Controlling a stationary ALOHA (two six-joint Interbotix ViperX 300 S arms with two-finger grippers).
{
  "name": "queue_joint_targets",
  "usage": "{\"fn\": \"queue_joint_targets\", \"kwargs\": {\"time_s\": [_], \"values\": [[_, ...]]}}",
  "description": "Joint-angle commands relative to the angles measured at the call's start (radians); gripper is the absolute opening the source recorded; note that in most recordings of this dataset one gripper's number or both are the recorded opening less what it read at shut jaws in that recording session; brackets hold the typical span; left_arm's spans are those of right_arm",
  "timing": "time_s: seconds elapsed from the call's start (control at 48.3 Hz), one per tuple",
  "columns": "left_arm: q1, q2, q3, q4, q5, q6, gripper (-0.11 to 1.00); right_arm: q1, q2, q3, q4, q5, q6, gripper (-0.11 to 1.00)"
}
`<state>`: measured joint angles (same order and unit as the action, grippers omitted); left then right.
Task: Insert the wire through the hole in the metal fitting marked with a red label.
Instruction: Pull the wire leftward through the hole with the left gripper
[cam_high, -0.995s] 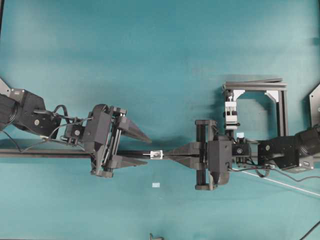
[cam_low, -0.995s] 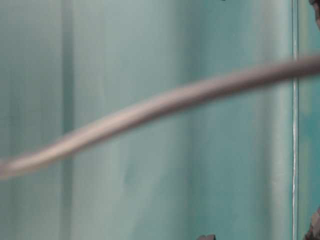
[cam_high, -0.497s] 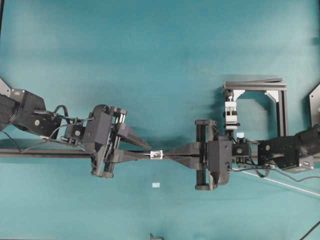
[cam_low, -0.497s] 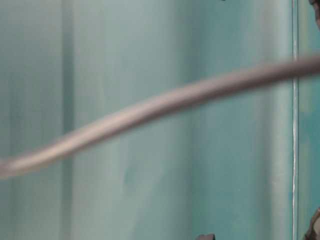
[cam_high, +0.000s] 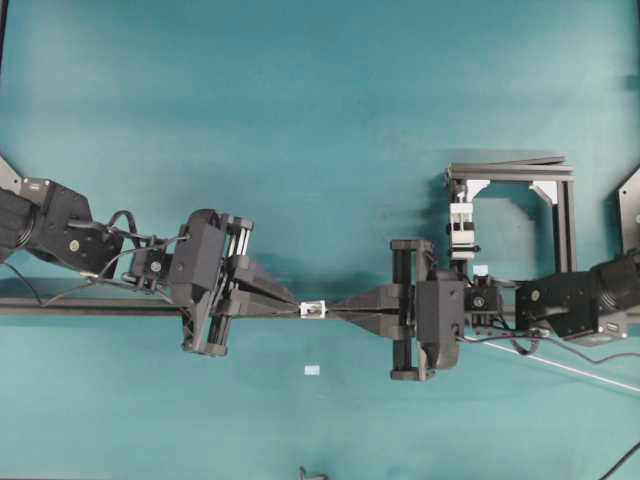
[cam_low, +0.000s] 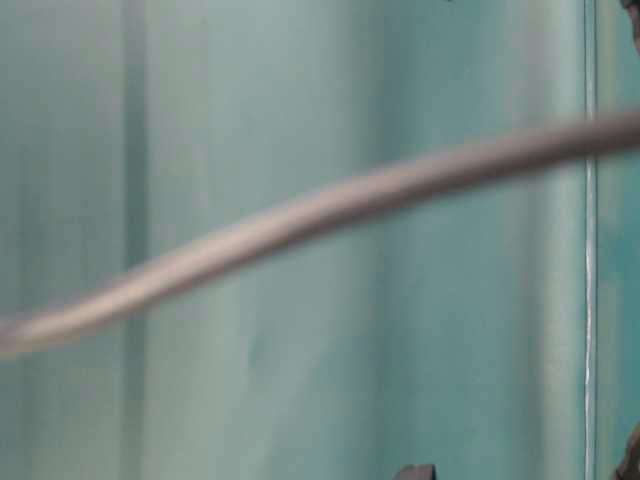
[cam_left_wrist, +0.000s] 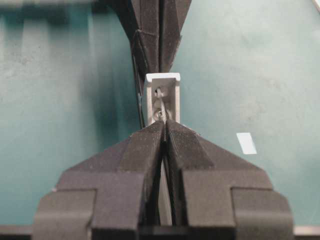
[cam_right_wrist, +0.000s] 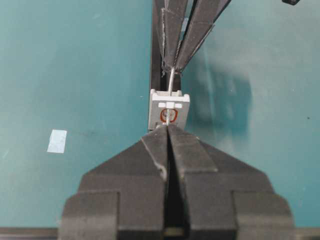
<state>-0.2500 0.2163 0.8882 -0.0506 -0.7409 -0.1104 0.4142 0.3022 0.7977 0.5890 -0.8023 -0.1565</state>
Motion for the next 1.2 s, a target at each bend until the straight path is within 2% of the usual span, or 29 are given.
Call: {"fn": "queue_joint_targets", "kwargs": {"time_s": [0.0, 0.228, 0.269, 0.373, 0.518, 0.601, 0.829, 1.181], "values": [[-0.003, -0.018, -0.018, 0.0, 0.002, -0.002, -0.1, -0.003, -0.017, -0.012, -0.003, 0.015, 0.002, -0.01], [-0.003, -0.018, -0.02, -0.002, 0.006, 0.0, -0.1, -0.005, -0.044, -0.015, -0.003, 0.049, 0.005, -0.01], [-0.003, -0.018, -0.02, -0.002, 0.008, 0.0, -0.1, -0.003, -0.049, -0.015, -0.003, 0.057, 0.005, 0.03], [-0.003, -0.023, -0.018, 0.0, 0.017, 0.0, -0.1, -0.002, -0.061, -0.014, -0.003, 0.072, 0.005, 0.24], [-0.003, -0.054, -0.008, 0.0, 0.066, 0.002, -0.1, -0.002, -0.067, -0.009, -0.003, 0.074, 0.005, 0.68], [-0.003, -0.081, 0.005, 0.0, 0.106, 0.002, -0.1, 0.0, -0.067, -0.006, -0.003, 0.074, 0.005, 0.88], [-0.003, -0.153, 0.063, 0.0, 0.16, 0.003, -0.1, -0.002, -0.067, -0.005, -0.003, 0.074, 0.005, 0.89], [-0.009, -0.341, 0.233, 0.005, 0.189, 0.0, -0.1, 0.0, -0.067, 0.0, -0.003, 0.074, 0.005, 0.89]]}}
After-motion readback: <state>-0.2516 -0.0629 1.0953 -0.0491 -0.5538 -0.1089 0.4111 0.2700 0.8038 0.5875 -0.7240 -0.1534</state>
